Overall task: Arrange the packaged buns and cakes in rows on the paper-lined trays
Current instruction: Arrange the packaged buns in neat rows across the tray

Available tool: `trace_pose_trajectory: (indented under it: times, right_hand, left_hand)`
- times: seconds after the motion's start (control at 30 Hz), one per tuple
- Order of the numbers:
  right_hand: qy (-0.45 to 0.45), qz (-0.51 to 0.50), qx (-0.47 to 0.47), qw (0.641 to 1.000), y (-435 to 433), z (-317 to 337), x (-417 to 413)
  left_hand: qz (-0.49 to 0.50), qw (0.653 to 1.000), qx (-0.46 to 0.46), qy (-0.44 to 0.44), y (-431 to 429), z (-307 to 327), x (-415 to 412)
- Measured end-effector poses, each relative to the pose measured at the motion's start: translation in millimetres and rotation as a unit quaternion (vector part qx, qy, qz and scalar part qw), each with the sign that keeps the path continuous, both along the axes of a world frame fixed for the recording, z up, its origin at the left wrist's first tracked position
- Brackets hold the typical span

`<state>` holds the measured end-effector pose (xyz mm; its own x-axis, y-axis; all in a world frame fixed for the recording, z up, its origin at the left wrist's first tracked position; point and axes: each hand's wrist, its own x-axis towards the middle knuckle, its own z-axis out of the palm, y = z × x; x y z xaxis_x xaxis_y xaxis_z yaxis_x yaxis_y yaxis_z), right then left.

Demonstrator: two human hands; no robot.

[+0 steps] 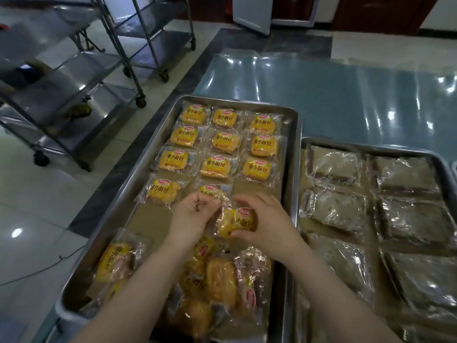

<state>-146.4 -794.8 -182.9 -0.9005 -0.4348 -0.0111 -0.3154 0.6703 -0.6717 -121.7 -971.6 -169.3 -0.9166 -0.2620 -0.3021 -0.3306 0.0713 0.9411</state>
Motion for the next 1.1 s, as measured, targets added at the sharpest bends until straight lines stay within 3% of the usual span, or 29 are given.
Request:
trace_pose_trajectory:
  times: [0.07,0.13,0.23,0.33,0.5,0.67,0.8,0.93,1.1]
  right_hand:
    - [0.019,-0.038,0.017,0.999,1.7,-0.8,-8.0]
    - [0.064,-0.066,0.067,0.994,3.8,-3.9,-17.4]
    - [0.082,-0.065,0.152,0.983,0.7,-13.5,-31.0]
    - [0.091,-0.052,0.223,0.969,-7.9,-25.0,-32.9]
    - [0.061,0.074,0.23,0.969,-8.6,-40.1,-20.3]
    - [-0.017,0.111,0.238,0.965,-6.7,-40.2,-27.6]
    - [-0.04,0.096,0.191,0.976,-7.2,-28.7,-27.3]
    - [0.025,0.012,0.064,0.998,-5.9,-15.1,-9.2]
    - [-0.06,0.005,0.038,0.997,-18.4,-4.7,13.8]
  left_hand:
    - [-0.005,1.0,-0.017,0.006,3.7,-3.9,-1.5]
    - [-0.026,0.991,-0.128,0.023,2.8,-11.5,-1.9]
    - [-0.113,0.937,-0.326,0.051,-4.4,-24.5,-0.9]
    - [-0.221,0.877,-0.427,-0.001,-9.2,-38.1,-0.6]
    - [-0.266,0.858,-0.438,-0.029,-14.2,-48.8,-1.2]
    - [-0.279,0.859,-0.429,-0.029,-17.6,-48.5,-3.2]
    - [-0.277,0.872,-0.403,-0.014,-22.6,-40.8,1.9]
    - [-0.259,0.889,-0.377,-0.001,-34.1,-35.2,28.8]
    - [-0.216,0.9,-0.379,-0.013,-60.2,-25.6,70.5]
